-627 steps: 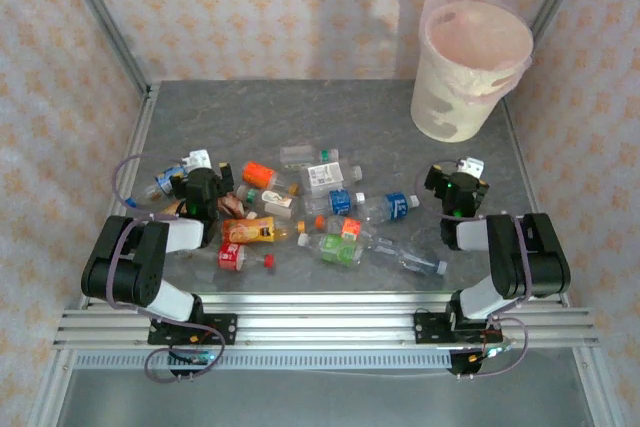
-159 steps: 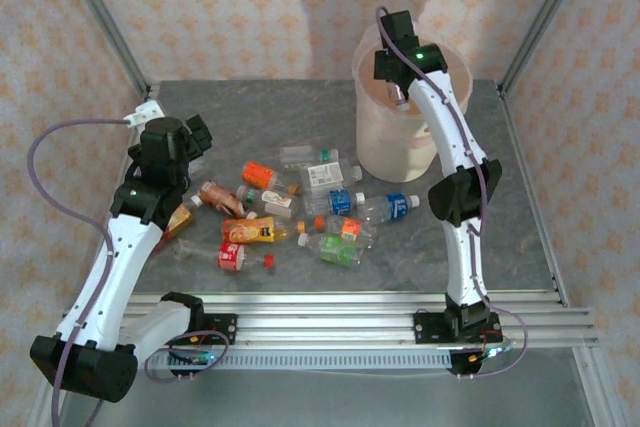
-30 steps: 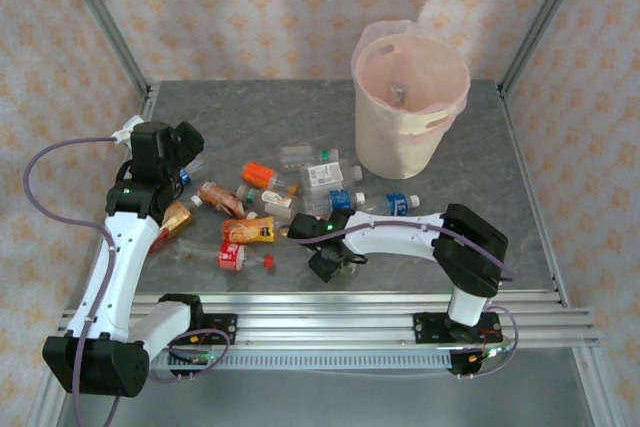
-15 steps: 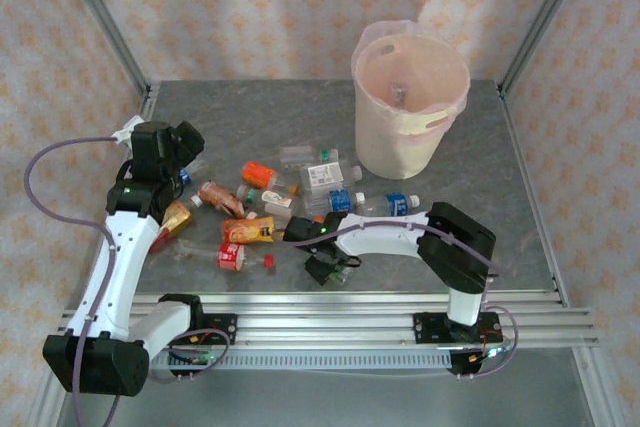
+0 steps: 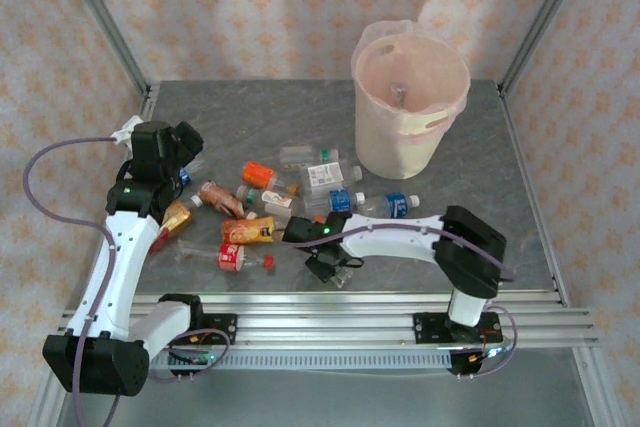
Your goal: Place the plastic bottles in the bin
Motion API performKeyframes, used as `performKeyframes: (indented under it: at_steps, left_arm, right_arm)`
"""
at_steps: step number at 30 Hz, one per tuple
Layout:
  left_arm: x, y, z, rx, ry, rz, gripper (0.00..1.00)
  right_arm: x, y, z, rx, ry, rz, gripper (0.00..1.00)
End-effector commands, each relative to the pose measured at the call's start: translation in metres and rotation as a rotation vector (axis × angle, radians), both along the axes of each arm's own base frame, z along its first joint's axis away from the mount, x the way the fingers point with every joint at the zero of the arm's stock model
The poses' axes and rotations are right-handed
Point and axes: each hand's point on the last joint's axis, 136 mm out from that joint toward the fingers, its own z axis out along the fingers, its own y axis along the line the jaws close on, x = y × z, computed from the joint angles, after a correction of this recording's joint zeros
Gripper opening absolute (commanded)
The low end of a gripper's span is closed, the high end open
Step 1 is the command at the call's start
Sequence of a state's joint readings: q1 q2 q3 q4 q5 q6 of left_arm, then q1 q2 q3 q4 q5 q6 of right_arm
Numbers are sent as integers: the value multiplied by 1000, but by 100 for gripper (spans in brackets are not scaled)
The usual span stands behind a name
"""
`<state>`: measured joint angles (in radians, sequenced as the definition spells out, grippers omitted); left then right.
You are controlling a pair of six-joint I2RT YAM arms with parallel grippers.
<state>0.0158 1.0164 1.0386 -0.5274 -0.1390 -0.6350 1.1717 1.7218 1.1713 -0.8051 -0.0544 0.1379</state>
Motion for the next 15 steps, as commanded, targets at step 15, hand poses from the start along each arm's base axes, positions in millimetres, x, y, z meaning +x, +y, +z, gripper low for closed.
performKeyframes:
  at_steps: [15]
  left_arm:
    - [-13, 3, 6, 35, 0, -4, 100]
  right_arm:
    - [111, -25, 260, 349, -557, -277, 18]
